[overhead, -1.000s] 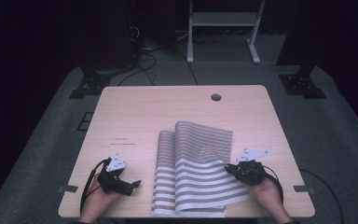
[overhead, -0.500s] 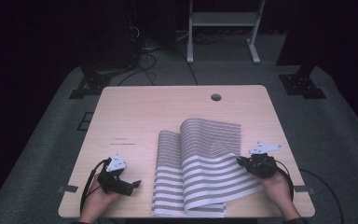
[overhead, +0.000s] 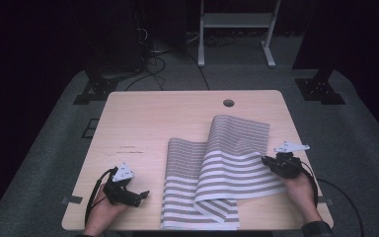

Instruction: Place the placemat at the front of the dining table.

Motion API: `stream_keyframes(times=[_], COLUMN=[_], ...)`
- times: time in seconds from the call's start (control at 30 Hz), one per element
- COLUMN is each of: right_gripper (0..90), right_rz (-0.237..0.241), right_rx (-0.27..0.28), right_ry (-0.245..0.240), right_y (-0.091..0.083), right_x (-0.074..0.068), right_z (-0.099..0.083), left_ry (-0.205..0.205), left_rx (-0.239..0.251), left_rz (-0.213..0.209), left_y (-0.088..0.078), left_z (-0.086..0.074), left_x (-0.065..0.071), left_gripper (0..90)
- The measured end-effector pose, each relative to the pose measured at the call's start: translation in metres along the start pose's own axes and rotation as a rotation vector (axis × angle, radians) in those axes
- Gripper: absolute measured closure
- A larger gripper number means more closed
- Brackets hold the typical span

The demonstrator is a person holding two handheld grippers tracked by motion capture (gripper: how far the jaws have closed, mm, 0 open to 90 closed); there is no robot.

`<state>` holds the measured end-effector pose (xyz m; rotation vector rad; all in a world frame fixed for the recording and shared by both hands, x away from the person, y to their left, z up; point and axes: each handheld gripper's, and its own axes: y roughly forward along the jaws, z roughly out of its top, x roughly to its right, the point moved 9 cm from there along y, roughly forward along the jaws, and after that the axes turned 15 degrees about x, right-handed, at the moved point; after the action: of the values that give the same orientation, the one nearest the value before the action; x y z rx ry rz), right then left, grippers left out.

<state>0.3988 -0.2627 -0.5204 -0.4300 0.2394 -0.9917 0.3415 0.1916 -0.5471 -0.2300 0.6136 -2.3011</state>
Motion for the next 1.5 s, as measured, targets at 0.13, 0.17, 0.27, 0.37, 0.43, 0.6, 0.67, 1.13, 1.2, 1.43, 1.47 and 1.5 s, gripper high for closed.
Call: stream_keyframes(times=[0.13, 0.17, 0.27, 0.37, 0.43, 0.6, 0.67, 1.13, 1.2, 1.43, 1.47, 1.5], right_gripper=[85.2, 85.2, 85.2, 84.4, 80.0, 65.5, 58.9, 44.4, 44.4, 46.0, 46.1, 46.0], right_rz=[-0.03, -0.043, -0.059, -0.062, -0.052, -0.051, -0.034, 0.082, 0.1, 0.183, 0.192, 0.206], right_rx=[0.002, 0.004, 0.004, -0.001, 0.014, 0.056, 0.05, 0.02, 0.018, 0.034, 0.035, 0.038], right_ry=[0.012, 0.014, 0.03, 0.037, 0.046, 0.06, 0.077, 0.093, 0.089, 0.047, 0.047, 0.041], right_y=[0.003, 0.004, 0.008, 0.009, 0.008, 0.001, -0.001, -0.018, -0.019, -0.025, -0.025, -0.026], right_x=[0.014, 0.019, 0.027, 0.033, 0.032, 0.031, 0.029, -0.018, -0.024, -0.054, -0.058, -0.063], right_z=[0.002, 0.002, 0.001, 0.001, 0.004, 0.013, 0.013, 0.01, 0.01, 0.004, 0.003, 0.002], left_ry=[0.0, 0.0, 0.0, 0.0, 0.0, -0.001, -0.001, -0.001, 0.0, 0.0, 0.0, 0.0], left_rx=[0.0, 0.0, 0.0, 0.0, 0.0, 0.0, 0.0, 0.0, 0.0, 0.0, 0.0, 0.0], left_rz=[0.0, 0.0, 0.0, 0.0, 0.0, 0.0, 0.0, 0.0, 0.0, 0.0, 0.0, 0.0], left_y=[0.0, 0.0, 0.0, 0.0, 0.0, 0.0, 0.0, 0.0, 0.0, 0.0, 0.0, 0.0], left_z=[0.0, 0.0, 0.0, 0.0, 0.0, 0.0, 0.0, 0.0, 0.0, 0.0, 0.0, 0.0], left_x=[0.0, 0.0, 0.0, 0.0, 0.0, 0.0, 0.0, 0.0, 0.0, 0.0, 0.0, 0.0], left_gripper=[0.0, 0.0, 0.0, 0.0, 0.0, 0.0, 0.0, 0.0, 0.0, 0.0, 0.0, 0.0])
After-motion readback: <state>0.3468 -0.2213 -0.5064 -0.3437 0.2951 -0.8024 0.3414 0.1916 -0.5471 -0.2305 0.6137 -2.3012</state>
